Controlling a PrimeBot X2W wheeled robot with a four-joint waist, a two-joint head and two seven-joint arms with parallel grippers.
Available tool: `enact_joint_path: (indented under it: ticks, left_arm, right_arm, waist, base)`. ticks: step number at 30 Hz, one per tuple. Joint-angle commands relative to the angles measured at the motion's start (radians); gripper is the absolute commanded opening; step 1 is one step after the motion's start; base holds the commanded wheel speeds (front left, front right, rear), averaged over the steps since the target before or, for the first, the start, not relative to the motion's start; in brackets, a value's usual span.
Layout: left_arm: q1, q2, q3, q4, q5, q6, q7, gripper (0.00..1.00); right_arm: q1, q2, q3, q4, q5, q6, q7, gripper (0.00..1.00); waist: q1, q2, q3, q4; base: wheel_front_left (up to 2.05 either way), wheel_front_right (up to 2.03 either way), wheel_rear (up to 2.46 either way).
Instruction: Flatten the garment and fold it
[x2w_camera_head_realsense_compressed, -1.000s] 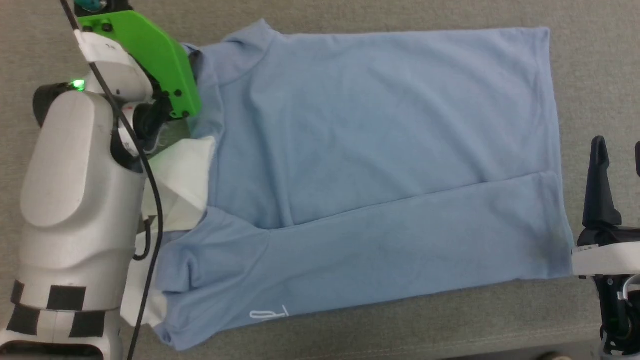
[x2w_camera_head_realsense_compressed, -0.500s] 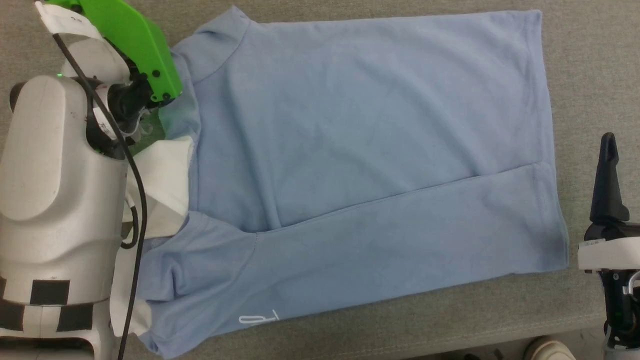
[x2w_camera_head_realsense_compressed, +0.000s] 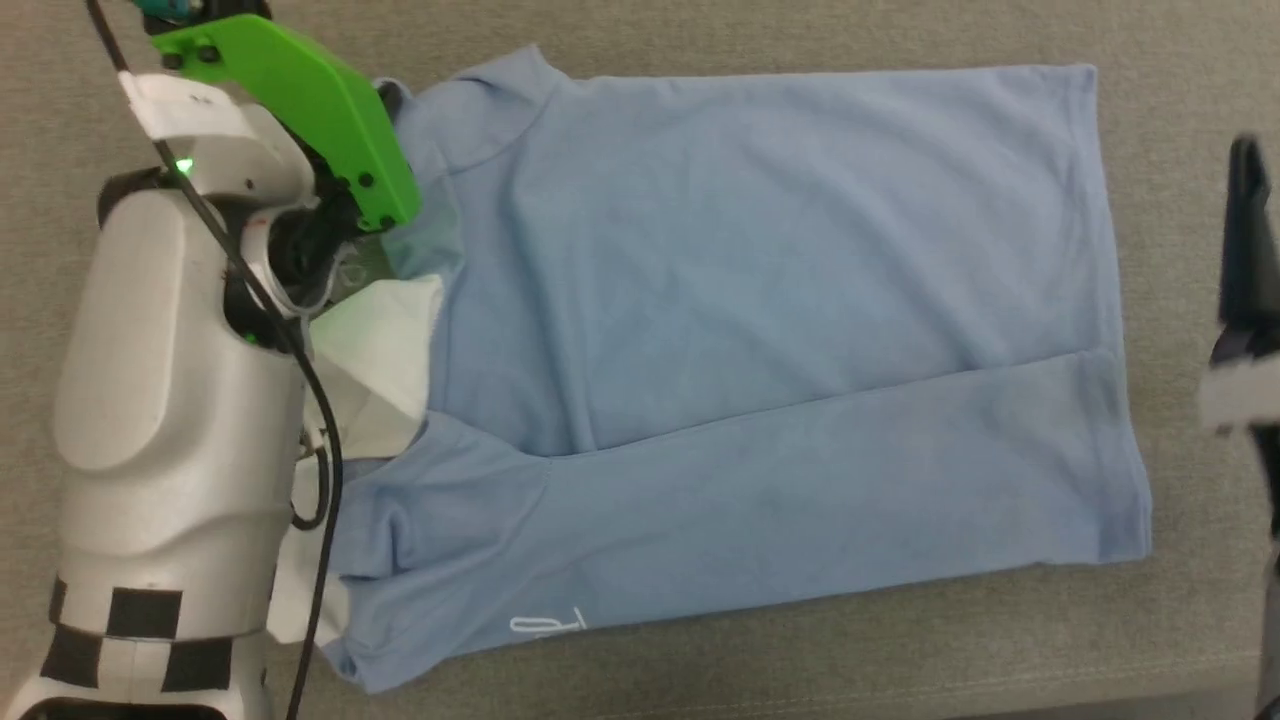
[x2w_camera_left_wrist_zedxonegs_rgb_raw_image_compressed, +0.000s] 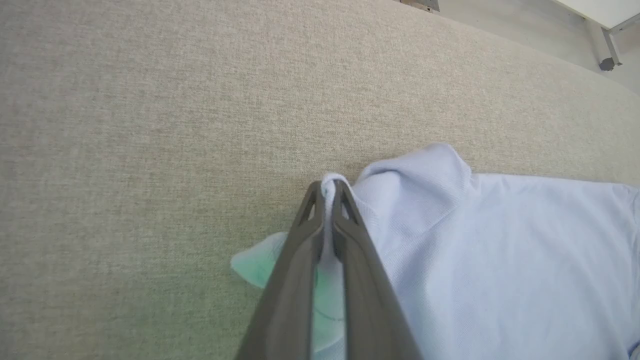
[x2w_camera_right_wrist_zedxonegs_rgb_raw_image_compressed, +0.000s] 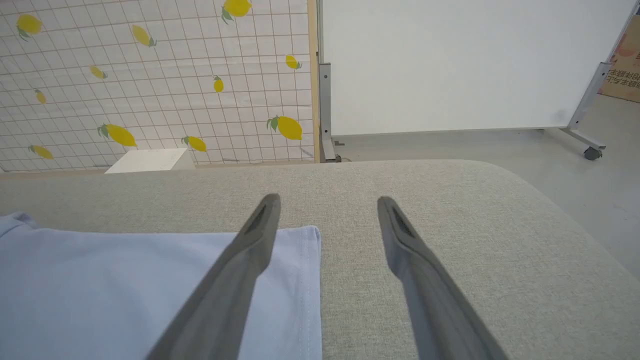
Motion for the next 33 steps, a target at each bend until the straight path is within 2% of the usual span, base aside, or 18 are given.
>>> enact_joint_path:
  ticks: [1, 7, 11, 17, 25, 27, 33]
  left_arm:
    - [0.019, -0.001, 0.001, -0.001, -0.013, -0.009, -0.008, 0.0]
    - [0.017, -0.017, -0.014, 0.003, -0.017, -0.019, -0.027, 0.0]
    - [0.005, -0.033, -0.025, 0.01, -0.019, -0.023, -0.037, 0.0]
    - [-0.008, -0.049, -0.036, 0.027, -0.024, -0.03, -0.051, 0.0]
    - [-0.041, -0.067, -0.049, 0.042, -0.035, -0.034, -0.058, 0.0]
    - [-0.045, -0.068, -0.05, 0.045, -0.036, -0.033, -0.06, 0.0]
    - [-0.048, -0.067, -0.045, 0.053, -0.045, -0.04, -0.075, 0.0]
  right_arm:
    - [-0.057, -0.01, -0.003, 0.023, 0.021, -0.001, 0.042, 1.0]
    - [-0.231, -0.077, 0.0, 0.18, 0.034, -0.001, 0.312, 1.0]
    - [-0.316, -0.105, 0.007, 0.271, 0.035, -0.001, 0.432, 1.0]
    - [-0.387, -0.109, -0.024, 0.391, 0.018, -0.001, 0.527, 1.0]
    - [-0.462, -0.109, -0.07, 0.507, -0.023, -0.001, 0.555, 1.0]
    - [-0.472, -0.107, -0.078, 0.515, -0.027, -0.001, 0.563, 0.01]
    - [-0.491, -0.107, -0.084, 0.517, -0.036, -0.001, 0.553, 0.0]
  waist:
    - [-0.0001, 0.0, -0.012, 0.019]
    - [-0.0001, 0.0, 0.005, 0.054]
    - [-0.0001, 0.0, 0.022, 0.077]
    - [-0.0001, 0.0, 0.039, 0.104]
    - [-0.0001, 0.0, 0.093, 0.145]
    - [-0.0001, 0.0, 0.099, 0.146]
    - [-0.0001, 0.0, 0.097, 0.144]
  base:
    - [0.0, 0.0, 0.0]
    - [0.0, 0.0, 0.0]
    - [0.0, 0.0, 0.0]
    - [0.0, 0.0, 0.0]
    - [0.0, 0.0, 0.0]
    - [0.0, 0.0, 0.0]
    - [0.0, 0.0, 0.0]
